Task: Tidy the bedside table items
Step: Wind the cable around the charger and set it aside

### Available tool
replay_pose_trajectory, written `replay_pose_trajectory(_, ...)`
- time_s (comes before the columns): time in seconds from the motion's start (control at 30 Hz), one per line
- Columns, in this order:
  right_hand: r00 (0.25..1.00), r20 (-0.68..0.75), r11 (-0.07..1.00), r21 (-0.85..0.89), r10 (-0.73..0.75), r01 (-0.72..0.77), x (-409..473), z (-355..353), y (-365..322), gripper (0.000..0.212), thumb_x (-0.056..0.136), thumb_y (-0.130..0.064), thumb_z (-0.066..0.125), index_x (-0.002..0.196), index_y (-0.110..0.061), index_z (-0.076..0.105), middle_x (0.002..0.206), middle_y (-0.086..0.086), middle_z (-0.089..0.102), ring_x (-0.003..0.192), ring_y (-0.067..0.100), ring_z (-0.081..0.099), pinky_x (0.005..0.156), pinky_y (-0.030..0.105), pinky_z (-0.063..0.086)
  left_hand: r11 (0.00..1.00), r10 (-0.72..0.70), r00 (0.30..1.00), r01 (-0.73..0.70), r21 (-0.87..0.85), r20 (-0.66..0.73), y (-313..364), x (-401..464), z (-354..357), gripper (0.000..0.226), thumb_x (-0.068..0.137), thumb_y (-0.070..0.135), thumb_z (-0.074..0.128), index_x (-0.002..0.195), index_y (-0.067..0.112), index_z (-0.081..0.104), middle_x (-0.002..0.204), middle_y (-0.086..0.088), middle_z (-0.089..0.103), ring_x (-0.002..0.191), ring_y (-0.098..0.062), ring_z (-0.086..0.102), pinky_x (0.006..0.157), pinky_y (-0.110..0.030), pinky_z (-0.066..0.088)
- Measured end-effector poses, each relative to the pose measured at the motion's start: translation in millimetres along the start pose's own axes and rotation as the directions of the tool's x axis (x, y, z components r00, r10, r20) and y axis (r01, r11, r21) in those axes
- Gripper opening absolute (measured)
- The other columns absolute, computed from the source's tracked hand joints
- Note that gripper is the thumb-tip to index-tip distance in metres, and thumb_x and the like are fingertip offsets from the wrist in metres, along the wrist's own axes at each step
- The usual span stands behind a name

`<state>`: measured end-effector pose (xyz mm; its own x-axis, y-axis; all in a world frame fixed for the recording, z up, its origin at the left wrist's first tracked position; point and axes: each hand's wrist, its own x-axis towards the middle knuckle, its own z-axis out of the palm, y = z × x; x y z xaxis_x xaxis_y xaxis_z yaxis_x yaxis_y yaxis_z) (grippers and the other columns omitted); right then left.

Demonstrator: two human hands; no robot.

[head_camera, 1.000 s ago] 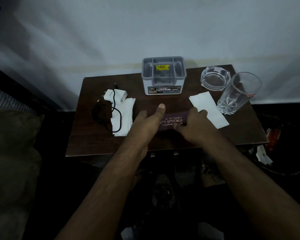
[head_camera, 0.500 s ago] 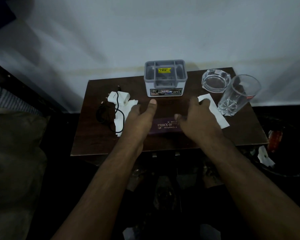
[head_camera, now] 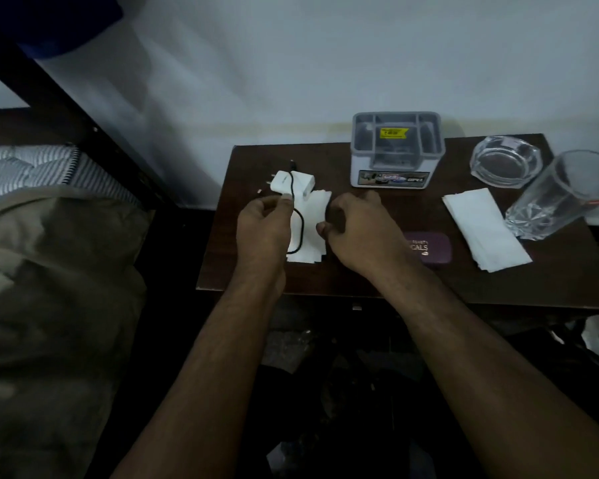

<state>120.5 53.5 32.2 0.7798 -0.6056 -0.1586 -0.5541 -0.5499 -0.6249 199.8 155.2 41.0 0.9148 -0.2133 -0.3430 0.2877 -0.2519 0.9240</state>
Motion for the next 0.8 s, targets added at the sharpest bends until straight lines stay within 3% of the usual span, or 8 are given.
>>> replay_pose_trajectory(0.13, 1.0, 0.001, 1.0, -0.016, -0.009, 0.009, 10, 13, -8, 0.045, 0.096, -0.039, 0.064, 0.135, -0.018, 0.057, 0.138, 0.011, 0.044, 0.111, 0.032, 0.062, 0.088, 0.033, 0.047, 0.997, -0.052, 0.999, 0.052, -0.057, -0.007, -4, 14, -16, 0.014, 0.099, 0.022, 0.062, 0.11, 0.014, 0.068, 0.099, -0.001, 0.073, 0.088, -0.012, 0.067, 0.065, -0.027, 0.053)
replay_pose_trajectory(0.37, 0.998, -0.052, 0.999, 0.004, -0.045, 0.046, 28, 29, -16, 0.042, 0.098, -0.036, 0.064, 0.136, -0.019, 0.057, 0.134, 0.009, 0.049, 0.105, 0.027, 0.064, 0.087, 0.032, 0.048, 0.991, -0.067, 0.998, 0.068, -0.116, 0.012, 8, 43, -27, 0.005, 0.099, 0.022, 0.064, 0.096, 0.02, 0.066, 0.085, 0.007, 0.067, 0.067, 0.0, 0.064, 0.045, -0.014, 0.047)
replay_pose_trajectory(0.5, 0.996, -0.061, 0.997, 0.013, -0.071, 0.072, 35, 37, -17, 0.042, 0.098, -0.034, 0.064, 0.137, -0.02, 0.057, 0.133, 0.008, 0.052, 0.108, 0.025, 0.063, 0.091, 0.033, 0.05, 0.994, -0.062, 0.997, 0.057, -0.092, -0.051, 8, 62, -23, 0.006, 0.099, 0.024, 0.063, 0.099, 0.019, 0.065, 0.092, 0.004, 0.068, 0.077, -0.004, 0.06, 0.054, -0.018, 0.043)
replay_pose_trajectory(0.7, 0.995, -0.061, 0.997, -0.017, -0.078, 0.077, 52, 39, -13, 0.042, 0.098, -0.034, 0.063, 0.136, -0.019, 0.057, 0.131, 0.007, 0.055, 0.111, 0.025, 0.064, 0.097, 0.038, 0.052, 1.0, -0.012, 0.999, 0.013, 0.021, -0.053, 4, 75, -5, 0.018, 0.096, 0.027, 0.066, 0.108, 0.014, 0.071, 0.099, -0.001, 0.072, 0.089, -0.016, 0.067, 0.08, -0.037, 0.061)
replay_pose_trajectory(0.8, 0.994, -0.057, 0.995, -0.016, -0.098, 0.097, 61, 42, -12, 0.042, 0.097, -0.033, 0.064, 0.136, -0.019, 0.057, 0.13, 0.007, 0.055, 0.109, 0.023, 0.064, 0.096, 0.039, 0.052, 0.999, -0.014, 0.999, 0.016, 0.04, -0.051, 0, 84, -6, 0.018, 0.095, 0.028, 0.068, 0.108, 0.016, 0.071, 0.097, 0.0, 0.072, 0.086, -0.013, 0.066, 0.069, -0.029, 0.057)
